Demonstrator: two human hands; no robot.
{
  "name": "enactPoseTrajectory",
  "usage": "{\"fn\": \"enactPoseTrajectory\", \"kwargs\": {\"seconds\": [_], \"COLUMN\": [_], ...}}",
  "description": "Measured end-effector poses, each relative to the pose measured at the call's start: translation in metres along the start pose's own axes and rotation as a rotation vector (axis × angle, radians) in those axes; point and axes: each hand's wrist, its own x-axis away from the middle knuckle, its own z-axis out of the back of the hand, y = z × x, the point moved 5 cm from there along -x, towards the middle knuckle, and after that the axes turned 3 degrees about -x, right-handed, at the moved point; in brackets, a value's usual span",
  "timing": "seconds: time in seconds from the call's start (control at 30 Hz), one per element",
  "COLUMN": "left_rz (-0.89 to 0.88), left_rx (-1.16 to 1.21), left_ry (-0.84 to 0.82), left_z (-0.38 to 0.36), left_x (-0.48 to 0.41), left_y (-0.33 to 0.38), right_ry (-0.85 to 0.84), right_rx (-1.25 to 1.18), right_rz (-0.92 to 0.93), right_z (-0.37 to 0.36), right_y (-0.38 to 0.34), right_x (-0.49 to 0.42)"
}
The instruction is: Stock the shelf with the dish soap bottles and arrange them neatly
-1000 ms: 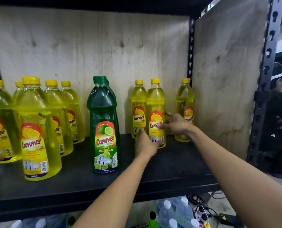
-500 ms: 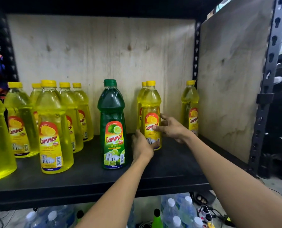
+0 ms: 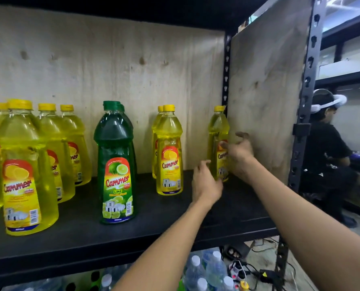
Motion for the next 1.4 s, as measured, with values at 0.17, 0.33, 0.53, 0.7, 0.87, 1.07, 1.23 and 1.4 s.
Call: {"fn": "enactPoseTrajectory", "kwargs": {"seconds": [0.17,0.33,0.53,0.7,0.87,1.07,1.23,1.4], "left_rz": [0.203,0.225,0.15,0.104,0.03,0.035,0.048,0.037], "left_rx": [0.033,0.019,-0.085,-0.086,-0.118,-0.091,-0.048,-0.054], "left_ry": [-0.091,-0.109,-0.175,-0.219,-0.225,-0.245,-0.258,-0.227], "left_z": [-0.039,-0.059,-0.042,-0.005,0.052,0.11,0.125,0.124], "left_x": [-0.044,-0.06,-0.045,0.005,0.058,0.087,0.091,0.095], "left_y": [-0.009,-0.024,-0.021,-0.015,-0.017,-0.036,-0.045,-0.049], "right_ry": [-0.235,-0.42,-0.286,-0.193,-0.181,-0.185,-0.167,-0.154], "right_rx": [0.07,0.133,0.246,0.36,0.414,0.394,0.404,0.392], "right_rz": [-0.029,-0.01,0.094,0.159,0.241,0.253,0.226,0.254], "right_z": [-0.001,-0.015,-0.007,0.013,0.012,-0.019,-0.035,-0.036], "right_y": [0.004,0.014,0.008,-0.007,-0.03,-0.048,-0.05,-0.048], "right_x": [-0.029,-0.037,-0.021,0.034,0.102,0.154,0.171,0.177]}}
